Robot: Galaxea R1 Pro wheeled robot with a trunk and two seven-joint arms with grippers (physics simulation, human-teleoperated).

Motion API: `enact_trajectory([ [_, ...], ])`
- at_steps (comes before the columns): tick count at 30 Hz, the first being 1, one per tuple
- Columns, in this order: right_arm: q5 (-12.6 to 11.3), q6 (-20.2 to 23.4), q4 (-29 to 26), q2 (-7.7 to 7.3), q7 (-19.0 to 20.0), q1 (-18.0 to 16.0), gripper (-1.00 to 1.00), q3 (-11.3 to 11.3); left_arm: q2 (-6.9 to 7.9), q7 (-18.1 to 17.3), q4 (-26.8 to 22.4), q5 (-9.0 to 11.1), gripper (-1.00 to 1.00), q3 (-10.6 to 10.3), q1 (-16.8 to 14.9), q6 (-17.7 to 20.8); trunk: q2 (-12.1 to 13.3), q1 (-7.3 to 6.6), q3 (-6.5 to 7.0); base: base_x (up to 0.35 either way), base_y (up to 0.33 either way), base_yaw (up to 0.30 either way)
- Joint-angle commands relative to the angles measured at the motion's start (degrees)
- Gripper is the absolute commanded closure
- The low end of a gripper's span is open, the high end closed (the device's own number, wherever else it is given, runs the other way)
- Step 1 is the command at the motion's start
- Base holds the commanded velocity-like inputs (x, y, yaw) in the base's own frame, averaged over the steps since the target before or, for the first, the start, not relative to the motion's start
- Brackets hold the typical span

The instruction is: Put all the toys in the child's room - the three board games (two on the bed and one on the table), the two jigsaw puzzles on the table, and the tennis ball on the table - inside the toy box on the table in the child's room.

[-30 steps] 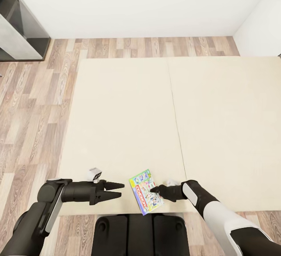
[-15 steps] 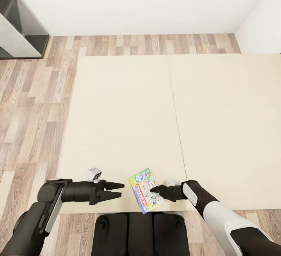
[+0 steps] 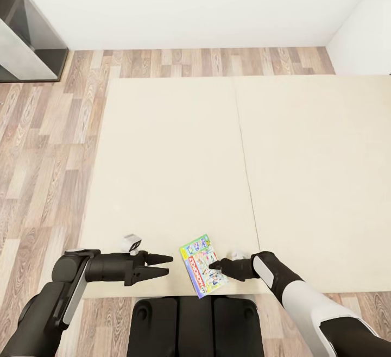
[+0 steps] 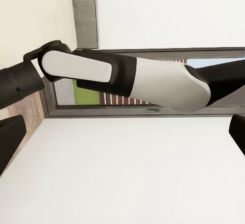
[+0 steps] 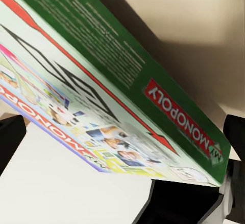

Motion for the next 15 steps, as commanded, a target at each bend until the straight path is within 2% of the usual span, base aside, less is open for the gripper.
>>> enact_trajectory([
  [1, -0.73, -0.40, -0.11, 0.00, 0.40, -0.04, -1.00, -0.18, 0.01, -0.22, 0.00, -0.02, -1.00, -0.03, -0.03, 0.60, -0.08, 0.05, -0.06, 0.000, 0.000, 0.000],
  [15, -0.70, -0.55, -0.13, 0.09, 0.53, -0.03, -1.00, -0.14, 0.01, -0.22, 0.00, -0.02, -1.00, -0.04, -0.03, 0.60, -0.08, 0.05, -0.06, 0.000, 0.015, 0.000],
])
